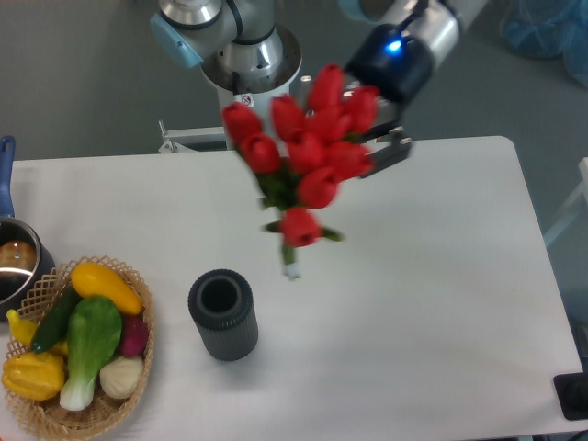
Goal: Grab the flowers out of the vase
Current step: 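Carry the tulip bouquet up and away from the vase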
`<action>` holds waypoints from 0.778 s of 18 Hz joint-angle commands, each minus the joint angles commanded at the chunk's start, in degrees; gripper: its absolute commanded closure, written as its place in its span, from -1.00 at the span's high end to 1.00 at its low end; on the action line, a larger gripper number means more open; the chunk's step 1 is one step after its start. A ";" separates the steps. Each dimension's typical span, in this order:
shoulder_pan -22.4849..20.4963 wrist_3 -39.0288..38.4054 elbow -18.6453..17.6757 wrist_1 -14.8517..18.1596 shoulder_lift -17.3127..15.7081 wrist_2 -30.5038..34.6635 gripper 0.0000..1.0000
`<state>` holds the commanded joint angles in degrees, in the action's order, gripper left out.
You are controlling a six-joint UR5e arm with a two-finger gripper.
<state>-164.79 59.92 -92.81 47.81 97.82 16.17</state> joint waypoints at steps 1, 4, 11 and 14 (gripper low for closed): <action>-0.70 1.67 -0.18 0.00 0.44 0.61 -0.33; -1.85 2.66 -0.18 0.09 0.79 2.46 -0.33; -2.03 2.57 -0.36 0.09 0.70 5.19 -0.33; -2.38 2.57 -1.05 0.09 0.53 5.19 -0.33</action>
<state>-167.17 62.49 -93.86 47.90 98.35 21.36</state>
